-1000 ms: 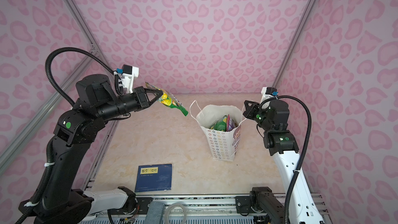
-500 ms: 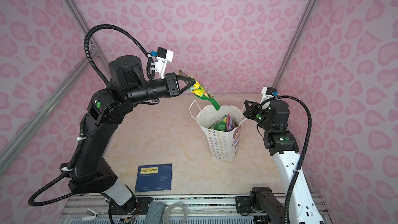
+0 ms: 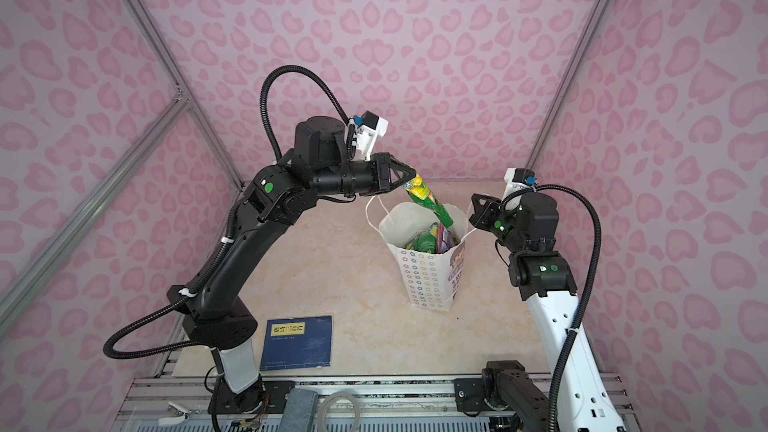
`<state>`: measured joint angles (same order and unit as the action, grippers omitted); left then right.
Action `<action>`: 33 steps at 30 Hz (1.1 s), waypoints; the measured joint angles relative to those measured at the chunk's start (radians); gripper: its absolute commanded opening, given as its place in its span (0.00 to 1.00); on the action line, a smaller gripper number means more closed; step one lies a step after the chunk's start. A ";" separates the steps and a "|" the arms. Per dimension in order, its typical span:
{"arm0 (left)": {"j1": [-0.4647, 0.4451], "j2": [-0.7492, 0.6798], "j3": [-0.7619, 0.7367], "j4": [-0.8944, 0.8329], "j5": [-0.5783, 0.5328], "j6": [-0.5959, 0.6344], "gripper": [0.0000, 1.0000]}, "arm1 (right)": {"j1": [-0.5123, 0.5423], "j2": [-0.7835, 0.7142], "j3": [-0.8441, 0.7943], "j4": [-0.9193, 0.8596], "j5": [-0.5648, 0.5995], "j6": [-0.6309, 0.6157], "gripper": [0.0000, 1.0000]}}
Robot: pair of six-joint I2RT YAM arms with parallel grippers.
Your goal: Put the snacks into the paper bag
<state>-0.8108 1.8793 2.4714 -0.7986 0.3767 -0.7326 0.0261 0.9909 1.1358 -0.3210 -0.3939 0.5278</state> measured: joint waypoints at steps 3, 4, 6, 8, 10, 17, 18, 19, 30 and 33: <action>0.000 0.032 0.000 -0.001 -0.015 0.000 0.03 | 0.000 -0.003 0.000 -0.004 0.000 -0.001 0.00; 0.000 0.041 0.000 -0.006 -0.021 0.001 0.03 | 0.000 -0.004 0.000 -0.006 0.000 -0.001 0.00; 0.000 0.046 -0.015 -0.019 -0.038 0.003 0.03 | -0.003 -0.006 0.000 -0.008 0.001 -0.007 0.00; 0.000 0.044 -0.045 -0.017 -0.048 0.010 0.03 | -0.006 -0.008 0.000 -0.011 0.001 -0.008 0.00; -0.001 0.043 -0.080 -0.023 -0.072 0.017 0.03 | -0.008 -0.009 0.000 -0.014 0.001 -0.008 0.00; -0.032 0.042 -0.153 -0.043 -0.097 0.027 0.03 | -0.008 -0.006 0.000 -0.012 0.000 -0.008 0.00; -0.039 0.046 -0.153 -0.043 -0.096 0.027 0.03 | -0.008 -0.005 0.000 -0.011 0.000 -0.008 0.00; -0.045 0.051 -0.153 -0.040 -0.093 0.027 0.03 | -0.008 -0.005 0.000 -0.010 0.000 -0.008 0.00; -0.080 0.167 -0.109 -0.042 -0.069 0.030 0.03 | -0.008 -0.003 0.000 -0.014 0.000 -0.008 0.00; -0.081 0.184 -0.110 -0.043 -0.066 0.036 0.03 | -0.008 -0.002 0.000 -0.014 0.000 -0.008 0.00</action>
<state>-0.8917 2.0636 2.3615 -0.8421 0.3103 -0.6964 0.0177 0.9894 1.1358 -0.3347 -0.3939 0.5198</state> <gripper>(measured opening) 0.055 0.049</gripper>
